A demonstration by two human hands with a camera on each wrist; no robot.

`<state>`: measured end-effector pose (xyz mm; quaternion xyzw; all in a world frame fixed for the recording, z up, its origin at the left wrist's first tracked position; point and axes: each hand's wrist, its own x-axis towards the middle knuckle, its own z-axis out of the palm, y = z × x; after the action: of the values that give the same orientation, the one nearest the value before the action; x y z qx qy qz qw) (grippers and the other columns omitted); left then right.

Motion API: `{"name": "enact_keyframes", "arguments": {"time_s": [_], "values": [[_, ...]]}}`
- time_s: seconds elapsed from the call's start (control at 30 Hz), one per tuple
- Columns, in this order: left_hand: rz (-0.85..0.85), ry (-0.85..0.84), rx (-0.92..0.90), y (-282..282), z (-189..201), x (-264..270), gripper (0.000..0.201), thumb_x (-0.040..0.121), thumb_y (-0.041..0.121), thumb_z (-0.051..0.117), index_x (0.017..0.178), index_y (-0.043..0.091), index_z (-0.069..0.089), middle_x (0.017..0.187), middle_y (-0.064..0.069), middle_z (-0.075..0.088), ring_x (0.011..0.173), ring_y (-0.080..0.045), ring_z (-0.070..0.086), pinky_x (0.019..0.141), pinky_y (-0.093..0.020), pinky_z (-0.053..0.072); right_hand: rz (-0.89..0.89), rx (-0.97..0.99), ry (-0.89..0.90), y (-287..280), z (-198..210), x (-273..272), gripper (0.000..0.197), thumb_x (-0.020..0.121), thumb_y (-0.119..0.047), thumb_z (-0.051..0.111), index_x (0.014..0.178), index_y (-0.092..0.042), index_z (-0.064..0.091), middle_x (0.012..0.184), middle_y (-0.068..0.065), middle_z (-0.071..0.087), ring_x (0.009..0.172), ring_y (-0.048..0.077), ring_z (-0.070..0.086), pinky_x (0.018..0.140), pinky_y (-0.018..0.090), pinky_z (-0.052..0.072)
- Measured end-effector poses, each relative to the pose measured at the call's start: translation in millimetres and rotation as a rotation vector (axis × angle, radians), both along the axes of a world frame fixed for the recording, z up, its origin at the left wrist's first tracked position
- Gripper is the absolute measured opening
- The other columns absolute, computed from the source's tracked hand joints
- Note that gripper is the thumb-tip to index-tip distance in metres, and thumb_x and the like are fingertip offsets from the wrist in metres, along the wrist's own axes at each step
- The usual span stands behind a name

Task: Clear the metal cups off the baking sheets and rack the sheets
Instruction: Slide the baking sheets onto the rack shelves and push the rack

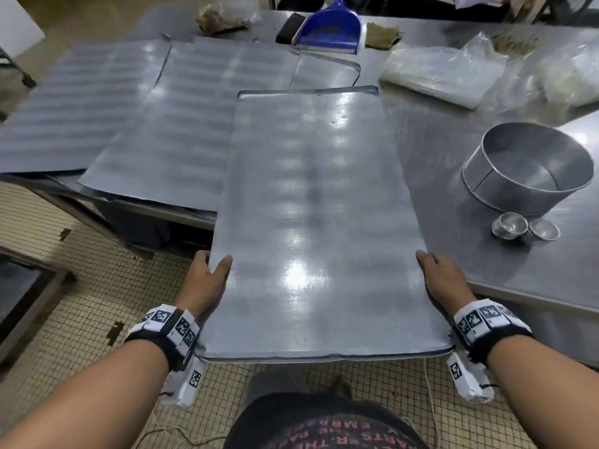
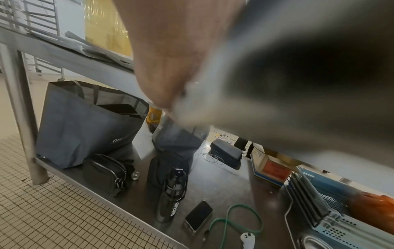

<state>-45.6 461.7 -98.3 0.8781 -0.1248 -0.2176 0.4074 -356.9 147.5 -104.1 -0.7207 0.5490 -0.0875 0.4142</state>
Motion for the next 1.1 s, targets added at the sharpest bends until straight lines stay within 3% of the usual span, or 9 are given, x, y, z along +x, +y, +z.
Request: {"name": "enact_keyframes", "arguments": {"time_s": [0.07,0.13,0.33,0.5,0.67,0.83,0.9,1.0,1.1], "values": [[0.002,-0.003,0.000,3,0,-7,0.028,0.100,0.037,0.062,0.116,0.016,0.052,0.097,0.010,0.061,0.085,-0.003,0.058,0.064,-0.021,0.040,-0.001,-0.026,-0.003,3,-3,-5,0.051,0.102,-0.037,0.048,0.083,0.009,0.059,0.083,0.027,0.060,0.080,0.035,0.055,0.069,0.040,0.036],[0.007,-0.021,-0.021,6,-1,-11,0.028,0.100,0.037,0.062,0.116,0.015,0.053,0.099,0.008,0.062,0.086,-0.003,0.058,0.064,-0.020,0.040,-0.021,-0.039,-0.037,7,-5,-11,0.053,0.101,-0.040,0.050,0.076,0.007,0.055,0.075,0.023,0.058,0.072,0.031,0.052,0.065,0.040,0.036],[0.035,-0.036,-0.139,7,3,-14,0.022,0.100,0.031,0.065,0.110,0.013,0.058,0.097,0.004,0.068,0.086,-0.010,0.065,0.066,-0.024,0.047,-0.007,-0.082,-0.100,8,21,-17,0.028,0.096,-0.040,0.062,0.094,-0.012,0.064,0.085,0.004,0.064,0.082,0.023,0.056,0.075,0.028,0.036],[0.045,-0.048,-0.215,9,10,-21,0.010,0.100,0.027,0.065,0.100,0.018,0.060,0.091,0.002,0.069,0.081,-0.012,0.067,0.064,-0.025,0.047,-0.017,-0.116,-0.150,5,39,-21,0.027,0.093,-0.038,0.066,0.082,-0.014,0.067,0.072,-0.006,0.066,0.070,0.012,0.061,0.059,0.026,0.040],[0.088,-0.078,-0.286,22,23,-10,0.013,0.097,0.031,0.069,0.094,0.021,0.062,0.089,-0.006,0.074,0.078,-0.020,0.071,0.070,-0.037,0.056,-0.007,-0.133,-0.232,9,51,-9,0.032,0.090,-0.042,0.069,0.081,-0.012,0.068,0.069,-0.003,0.066,0.066,0.016,0.062,0.059,0.028,0.041],[0.158,-0.167,-0.314,41,58,16,0.024,0.096,0.033,0.070,0.106,0.012,0.062,0.091,-0.004,0.072,0.077,-0.015,0.069,0.065,-0.031,0.051,0.079,-0.121,-0.313,15,87,39,0.035,0.087,-0.048,0.070,0.087,-0.013,0.070,0.071,-0.002,0.071,0.068,0.015,0.067,0.059,0.027,0.048],[0.202,-0.213,-0.321,54,75,30,0.028,0.096,0.034,0.070,0.109,0.010,0.062,0.092,-0.003,0.071,0.078,-0.015,0.068,0.064,-0.029,0.050,0.138,-0.156,-0.329,22,111,66,0.036,0.089,-0.044,0.070,0.087,-0.008,0.069,0.069,0.004,0.068,0.068,0.017,0.065,0.058,0.020,0.050],[0.272,-0.277,-0.347,79,104,52,0.027,0.098,0.030,0.068,0.111,0.007,0.062,0.091,-0.001,0.069,0.078,-0.013,0.066,0.062,-0.022,0.049,0.190,-0.215,-0.391,33,141,117,0.060,0.088,-0.044,0.070,0.101,0.014,0.059,0.100,0.032,0.064,0.093,0.043,0.061,0.083,0.043,0.052],[0.345,-0.337,-0.373,114,134,78,0.026,0.097,0.030,0.069,0.108,0.007,0.064,0.092,-0.004,0.072,0.079,-0.017,0.069,0.060,-0.021,0.052,0.292,-0.241,-0.438,45,165,178,0.067,0.083,-0.056,0.070,0.108,0.006,0.063,0.113,0.026,0.065,0.103,0.041,0.062,0.087,0.048,0.051]]}}
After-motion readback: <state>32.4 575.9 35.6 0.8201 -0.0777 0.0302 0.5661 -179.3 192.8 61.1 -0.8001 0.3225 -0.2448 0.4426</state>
